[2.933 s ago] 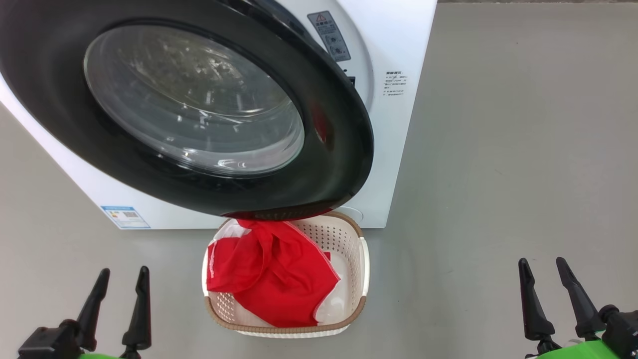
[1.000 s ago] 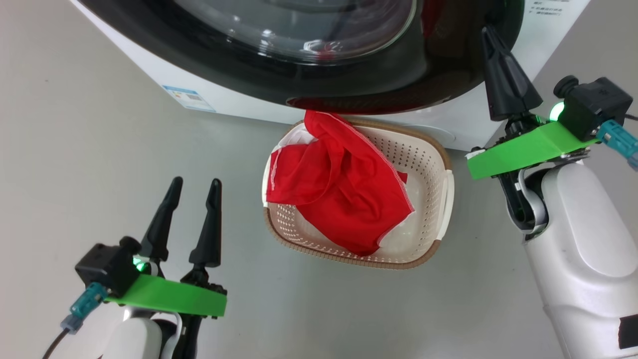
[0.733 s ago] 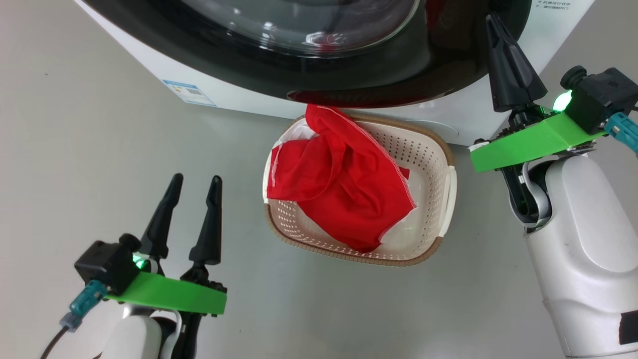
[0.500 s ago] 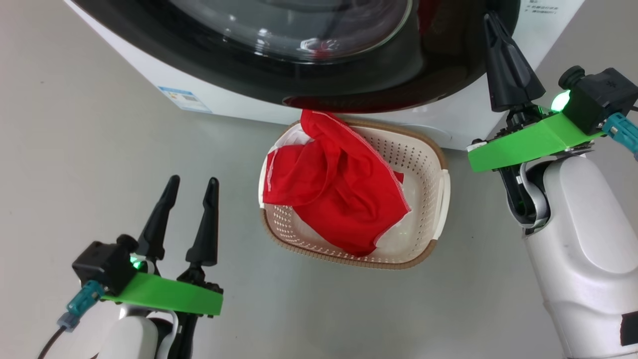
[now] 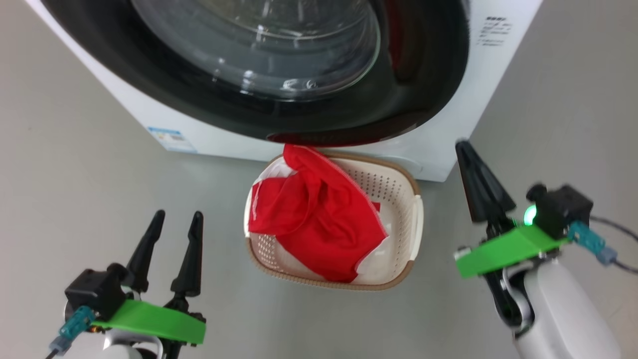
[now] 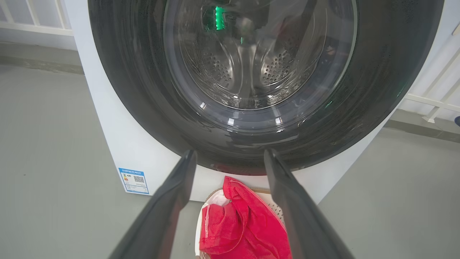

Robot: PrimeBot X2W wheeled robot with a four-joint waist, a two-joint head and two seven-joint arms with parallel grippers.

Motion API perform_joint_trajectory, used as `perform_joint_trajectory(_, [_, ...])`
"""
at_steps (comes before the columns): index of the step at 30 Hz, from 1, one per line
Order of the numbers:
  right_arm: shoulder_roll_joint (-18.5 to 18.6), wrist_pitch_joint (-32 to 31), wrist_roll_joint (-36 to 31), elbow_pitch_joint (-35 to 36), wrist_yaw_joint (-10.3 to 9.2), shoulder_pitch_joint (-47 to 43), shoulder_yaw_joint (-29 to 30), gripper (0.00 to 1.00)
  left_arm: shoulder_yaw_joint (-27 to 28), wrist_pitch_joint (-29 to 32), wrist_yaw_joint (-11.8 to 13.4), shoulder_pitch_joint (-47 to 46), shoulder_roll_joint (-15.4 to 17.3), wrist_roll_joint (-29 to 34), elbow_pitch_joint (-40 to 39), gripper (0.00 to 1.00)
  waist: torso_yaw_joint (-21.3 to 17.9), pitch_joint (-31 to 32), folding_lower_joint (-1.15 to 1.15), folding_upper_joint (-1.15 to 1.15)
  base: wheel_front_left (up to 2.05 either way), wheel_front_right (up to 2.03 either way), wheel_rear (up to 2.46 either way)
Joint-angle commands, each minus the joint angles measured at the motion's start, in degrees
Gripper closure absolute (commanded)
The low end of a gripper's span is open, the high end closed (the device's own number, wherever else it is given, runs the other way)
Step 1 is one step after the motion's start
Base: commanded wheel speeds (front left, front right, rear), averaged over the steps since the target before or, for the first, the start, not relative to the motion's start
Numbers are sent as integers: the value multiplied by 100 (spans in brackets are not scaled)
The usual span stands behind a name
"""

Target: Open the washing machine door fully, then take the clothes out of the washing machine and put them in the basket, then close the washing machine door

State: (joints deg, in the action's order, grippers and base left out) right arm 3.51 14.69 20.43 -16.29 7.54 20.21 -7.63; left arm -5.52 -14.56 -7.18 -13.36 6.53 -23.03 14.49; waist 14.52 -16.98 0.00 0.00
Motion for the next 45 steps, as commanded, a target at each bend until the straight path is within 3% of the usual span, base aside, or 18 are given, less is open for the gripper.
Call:
perform_joint_trajectory(1, [-63,31,37,204,-5,-203,-66,0,224,-44,-31,68,187,47,-99,0,-212,234,0,0,0,0,0])
perform_joint_trajectory(21, [-63,31,-98,660,-5,-1711,647,0,344,-44,-31,532,420,184,-224,0,-798,777,0,0,0,0,0])
perform_joint_trajectory(45, [-63,31,-17,951,-5,-2563,1316,0,654,-44,-31,972,457,356,-360,0,-1183,985,0,0,0,0,0])
